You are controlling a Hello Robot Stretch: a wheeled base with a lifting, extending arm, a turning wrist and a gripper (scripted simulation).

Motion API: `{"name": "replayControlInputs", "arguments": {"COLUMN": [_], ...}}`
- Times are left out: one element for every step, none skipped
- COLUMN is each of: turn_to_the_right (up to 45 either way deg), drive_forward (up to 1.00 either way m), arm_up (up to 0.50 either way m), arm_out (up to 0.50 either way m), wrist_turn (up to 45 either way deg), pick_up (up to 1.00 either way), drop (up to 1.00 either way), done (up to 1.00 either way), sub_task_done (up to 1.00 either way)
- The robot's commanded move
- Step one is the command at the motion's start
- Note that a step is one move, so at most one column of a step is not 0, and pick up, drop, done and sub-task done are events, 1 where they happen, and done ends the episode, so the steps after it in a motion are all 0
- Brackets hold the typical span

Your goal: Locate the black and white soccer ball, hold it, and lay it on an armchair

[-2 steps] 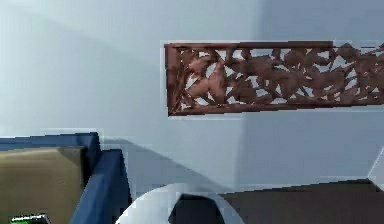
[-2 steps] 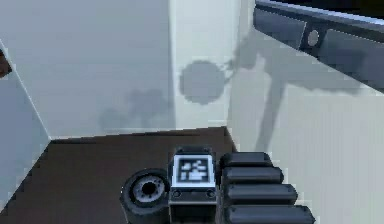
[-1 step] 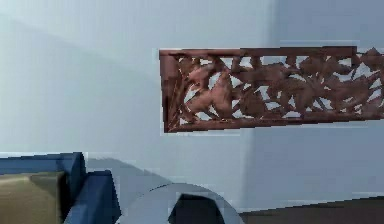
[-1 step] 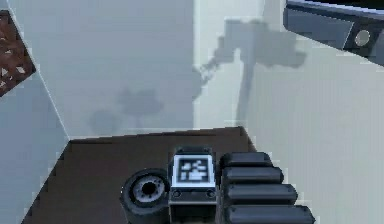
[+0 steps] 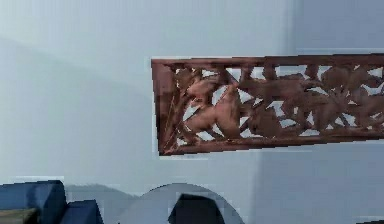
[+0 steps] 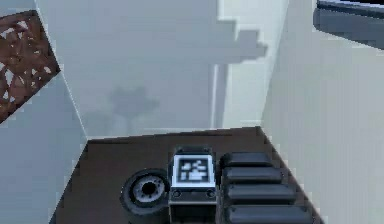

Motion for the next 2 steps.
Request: {"name": "replayControlInputs", "arguments": {"turn_to_the_right": [45.0, 36.0], "drive_forward": [0.00, 0.00], "arm_up": [0.00, 0.00], "arm_out": [0.00, 0.00], "wrist_turn": [0.0, 0.0], "pick_up": [0.00, 0.00], "drop": [0.00, 0.00], "done": [0.00, 0.00], "sub_task_done": [0.00, 0.00]}}
